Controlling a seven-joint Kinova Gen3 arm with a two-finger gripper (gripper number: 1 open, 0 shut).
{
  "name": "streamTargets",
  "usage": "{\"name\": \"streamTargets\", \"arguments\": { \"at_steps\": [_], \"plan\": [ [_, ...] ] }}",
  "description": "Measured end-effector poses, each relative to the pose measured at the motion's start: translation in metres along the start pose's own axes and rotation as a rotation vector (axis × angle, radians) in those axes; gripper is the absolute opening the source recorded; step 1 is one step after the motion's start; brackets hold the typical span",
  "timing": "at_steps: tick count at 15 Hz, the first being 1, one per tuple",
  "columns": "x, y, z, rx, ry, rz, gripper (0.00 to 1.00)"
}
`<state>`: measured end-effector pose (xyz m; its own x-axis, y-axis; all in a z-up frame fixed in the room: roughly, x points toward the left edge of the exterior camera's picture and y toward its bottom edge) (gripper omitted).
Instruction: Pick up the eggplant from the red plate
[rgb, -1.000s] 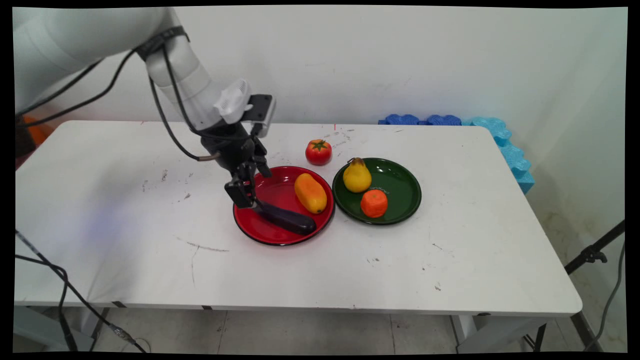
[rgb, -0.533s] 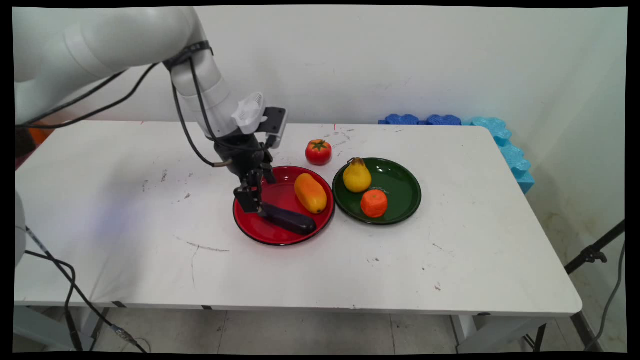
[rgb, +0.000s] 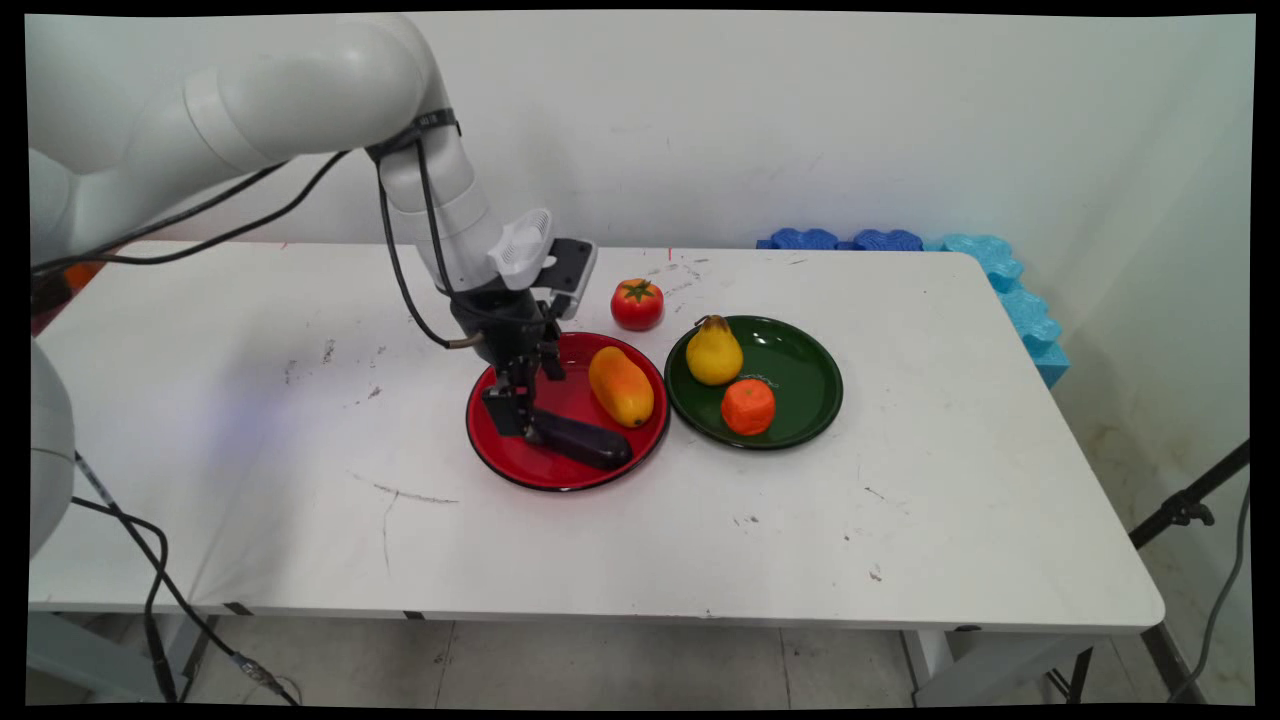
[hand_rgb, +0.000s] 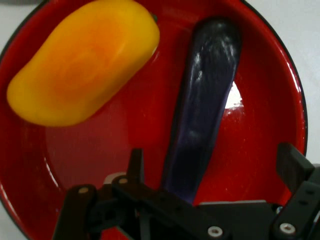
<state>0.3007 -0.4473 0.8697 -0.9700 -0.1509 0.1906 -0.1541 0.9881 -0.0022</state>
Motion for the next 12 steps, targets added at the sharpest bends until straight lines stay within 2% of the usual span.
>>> {"name": "streamTargets", "arguments": {
  "at_steps": [3, 6, 9, 12],
  "plan": [
    [0.0025, -0.0011, 0.0055, -0.001, 0.017, 0.029, 1.0],
    [0.0032, -0.0031, 0.009, 0.004, 0.056, 0.023, 1.0],
    [0.0018, -0.0058, 0.0113, 0.014, 0.112, 0.003, 1.0],
    [-0.0031, -0.0092, 0.0121, 0.02, 0.191, -0.031, 1.0]
  ]
}}
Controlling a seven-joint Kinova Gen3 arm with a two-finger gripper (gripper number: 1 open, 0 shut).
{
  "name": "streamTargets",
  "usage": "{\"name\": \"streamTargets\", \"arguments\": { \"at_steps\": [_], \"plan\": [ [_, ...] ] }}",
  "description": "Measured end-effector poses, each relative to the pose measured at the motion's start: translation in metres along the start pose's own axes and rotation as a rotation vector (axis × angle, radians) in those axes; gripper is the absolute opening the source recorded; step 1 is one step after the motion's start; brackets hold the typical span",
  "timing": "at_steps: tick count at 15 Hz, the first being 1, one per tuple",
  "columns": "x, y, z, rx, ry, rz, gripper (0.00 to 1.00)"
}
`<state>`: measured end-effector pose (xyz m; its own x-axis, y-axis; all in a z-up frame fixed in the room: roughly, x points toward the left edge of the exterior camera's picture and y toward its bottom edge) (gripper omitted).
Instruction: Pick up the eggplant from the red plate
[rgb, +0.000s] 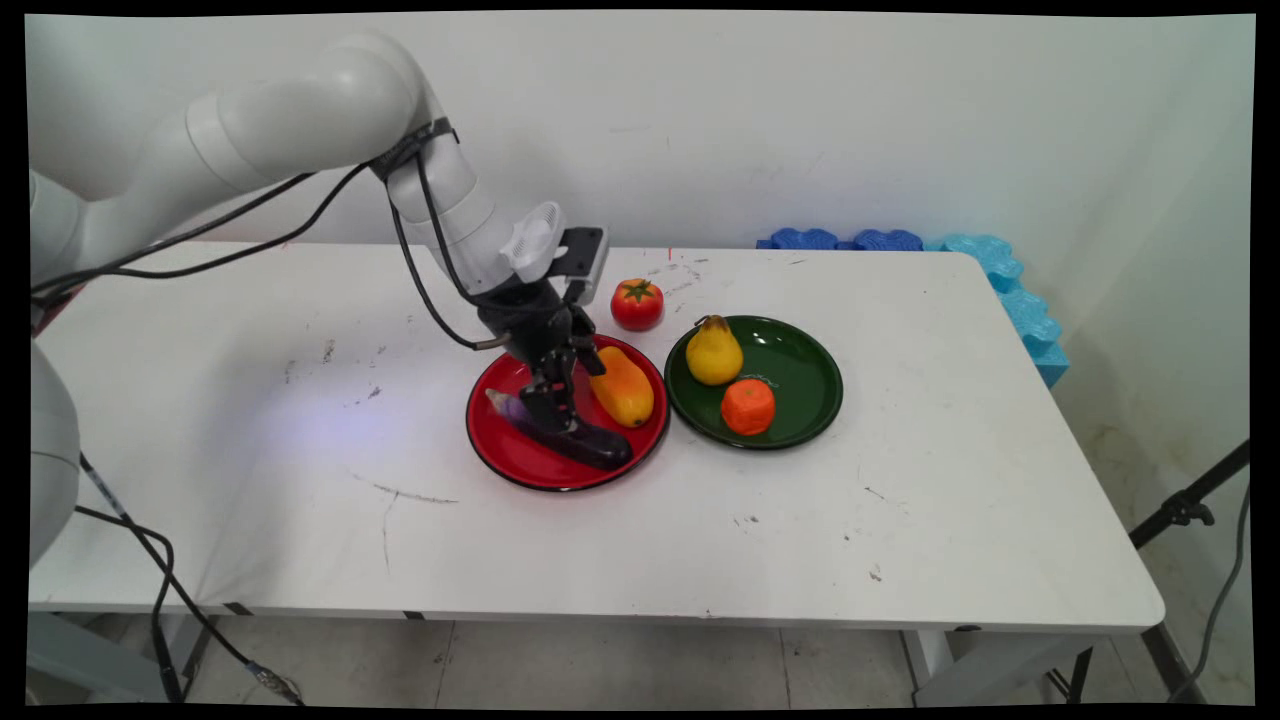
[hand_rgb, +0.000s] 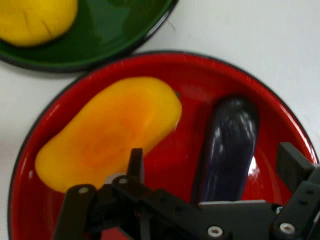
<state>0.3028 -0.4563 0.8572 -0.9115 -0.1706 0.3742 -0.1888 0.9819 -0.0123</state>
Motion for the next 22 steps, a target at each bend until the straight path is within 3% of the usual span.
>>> {"name": "streamTargets", "arguments": {
  "at_steps": [4, 10, 15, 22],
  "plan": [
    [-0.008, -0.005, -0.001, -0.005, 0.077, -0.047, 1.0],
    [-0.019, -0.006, -0.004, -0.027, 0.078, -0.089, 1.0],
    [-0.026, -0.006, -0.005, -0.054, 0.026, -0.093, 1.0],
    [-0.028, -0.014, -0.001, -0.088, -0.112, -0.045, 1.0]
  ]
}}
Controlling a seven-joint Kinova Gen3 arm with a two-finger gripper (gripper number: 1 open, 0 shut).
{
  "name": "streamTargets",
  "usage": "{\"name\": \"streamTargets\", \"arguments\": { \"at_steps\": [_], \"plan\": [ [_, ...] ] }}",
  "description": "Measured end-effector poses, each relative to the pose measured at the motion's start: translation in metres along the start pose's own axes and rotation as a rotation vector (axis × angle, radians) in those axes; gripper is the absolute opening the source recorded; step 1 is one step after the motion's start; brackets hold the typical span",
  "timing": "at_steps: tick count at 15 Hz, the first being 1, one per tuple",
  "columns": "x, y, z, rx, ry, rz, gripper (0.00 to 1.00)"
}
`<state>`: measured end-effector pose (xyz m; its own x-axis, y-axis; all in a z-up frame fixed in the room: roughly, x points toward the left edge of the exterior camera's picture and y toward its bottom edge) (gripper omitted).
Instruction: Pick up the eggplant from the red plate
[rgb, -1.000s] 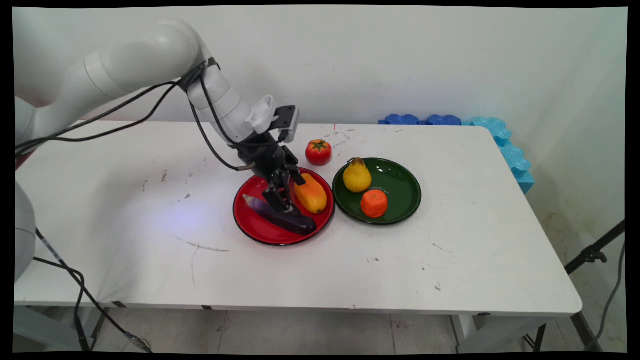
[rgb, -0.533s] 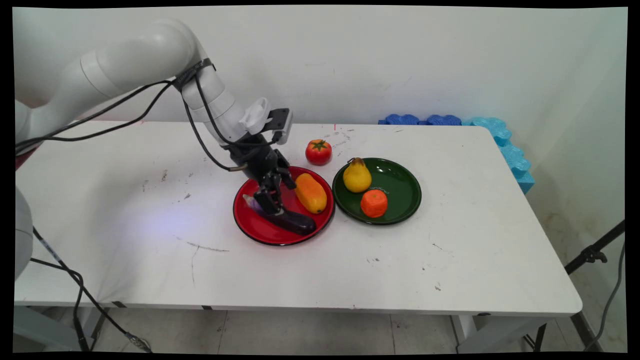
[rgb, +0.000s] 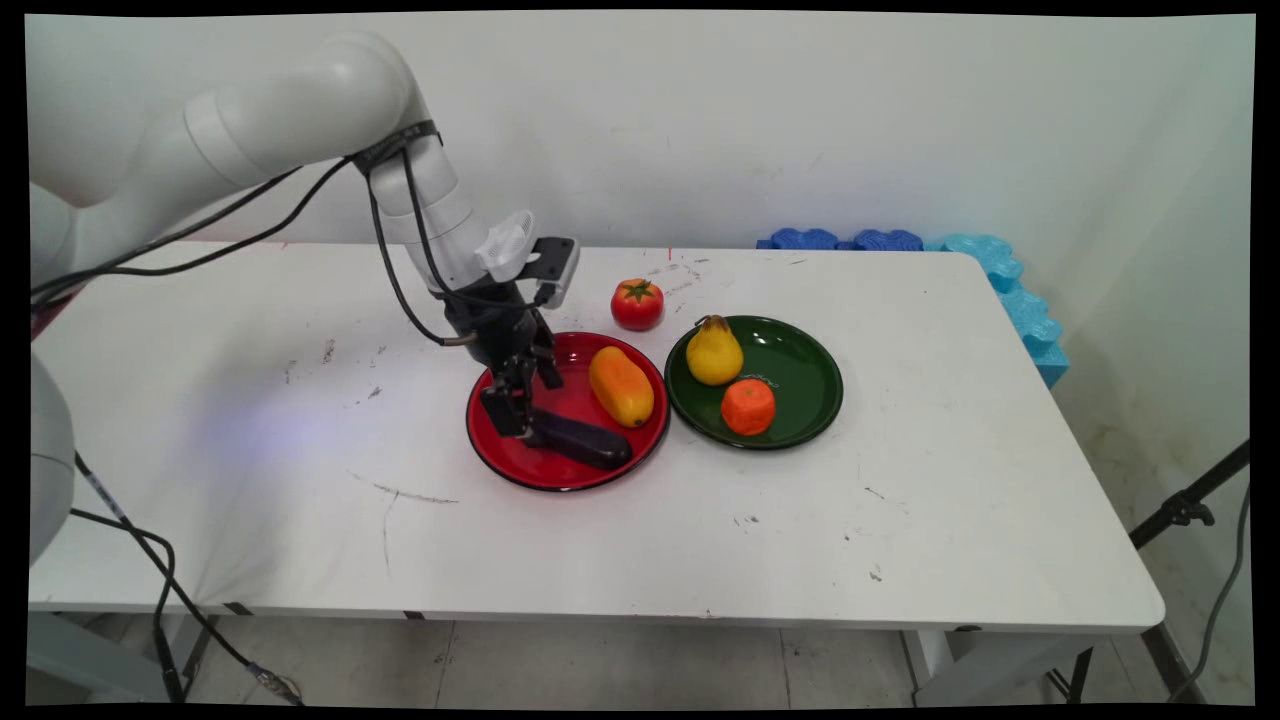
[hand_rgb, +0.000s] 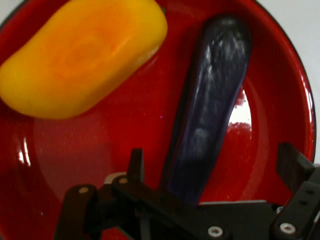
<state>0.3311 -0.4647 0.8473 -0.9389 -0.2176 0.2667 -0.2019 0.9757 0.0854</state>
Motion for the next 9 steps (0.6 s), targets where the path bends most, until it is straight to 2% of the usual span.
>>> {"name": "streamTargets", "arguments": {
  "at_steps": [8, 9],
  "plan": [
    [0.0048, -0.0077, 0.0078, -0.025, -0.06, 0.046, 1.0],
    [0.0053, -0.008, 0.0087, -0.027, -0.064, 0.05, 0.0]
  ]
}}
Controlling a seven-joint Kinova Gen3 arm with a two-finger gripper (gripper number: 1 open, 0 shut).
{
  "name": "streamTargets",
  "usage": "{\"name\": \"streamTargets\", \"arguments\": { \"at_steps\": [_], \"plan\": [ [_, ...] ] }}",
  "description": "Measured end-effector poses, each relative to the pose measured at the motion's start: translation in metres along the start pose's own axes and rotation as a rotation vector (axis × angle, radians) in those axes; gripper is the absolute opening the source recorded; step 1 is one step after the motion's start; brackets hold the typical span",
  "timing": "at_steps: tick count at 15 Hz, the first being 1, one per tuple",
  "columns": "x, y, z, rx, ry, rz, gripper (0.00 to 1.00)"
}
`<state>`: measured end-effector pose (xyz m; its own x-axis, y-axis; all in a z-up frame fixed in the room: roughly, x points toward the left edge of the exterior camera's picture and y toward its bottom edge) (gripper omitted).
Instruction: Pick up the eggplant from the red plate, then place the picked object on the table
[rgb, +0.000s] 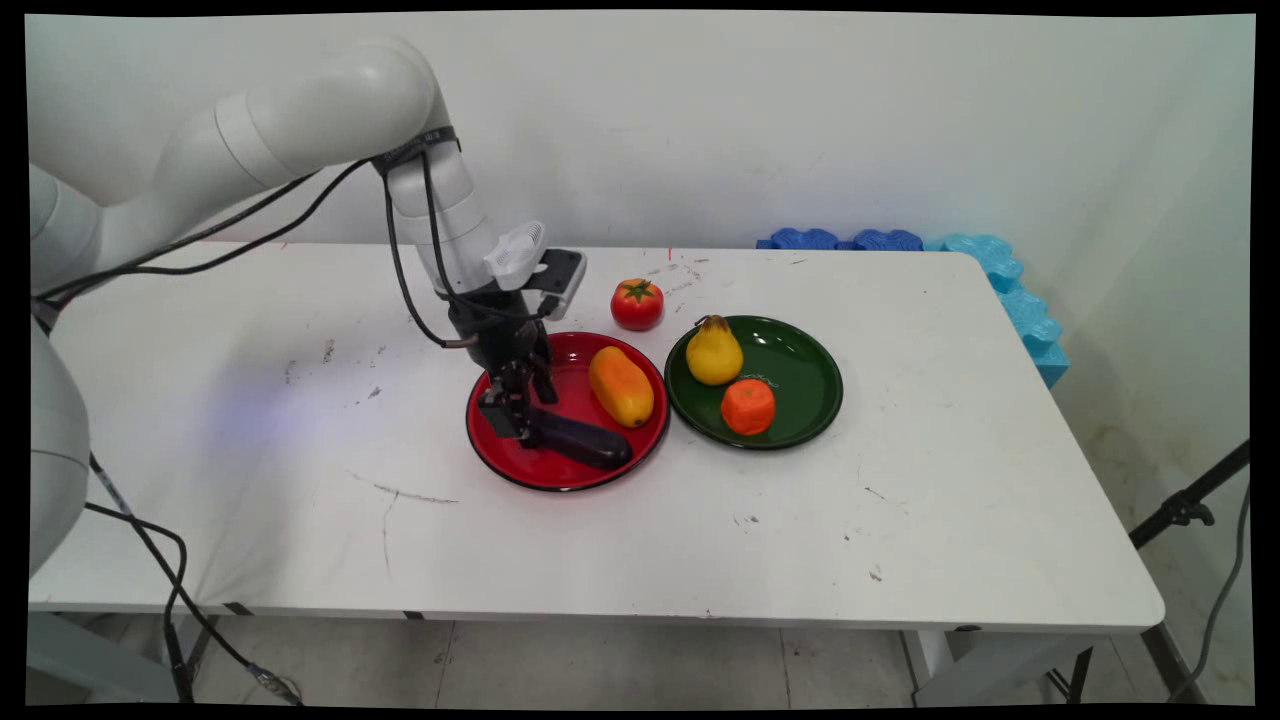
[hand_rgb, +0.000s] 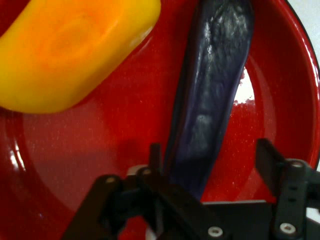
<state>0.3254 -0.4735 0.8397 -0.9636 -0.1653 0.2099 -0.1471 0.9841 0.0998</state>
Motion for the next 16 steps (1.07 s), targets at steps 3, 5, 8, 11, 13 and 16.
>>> {"name": "streamTargets", "arguments": {
  "at_steps": [3, 5, 8, 11, 13, 16],
  "plan": [
    [0.001, 0.0, 0.002, -0.005, -0.007, 0.014, 0.0],
    [0.003, 0.001, 0.004, -0.009, -0.009, 0.028, 0.0],
    [0.004, 0.002, 0.004, -0.008, -0.009, 0.051, 0.0],
    [0.005, 0.003, -0.001, 0.002, -0.001, 0.059, 0.0],
    [0.007, 0.005, -0.011, 0.018, 0.016, 0.047, 0.0],
    [0.011, 0.01, -0.033, 0.045, 0.049, 0.014, 0.0]
  ]
}}
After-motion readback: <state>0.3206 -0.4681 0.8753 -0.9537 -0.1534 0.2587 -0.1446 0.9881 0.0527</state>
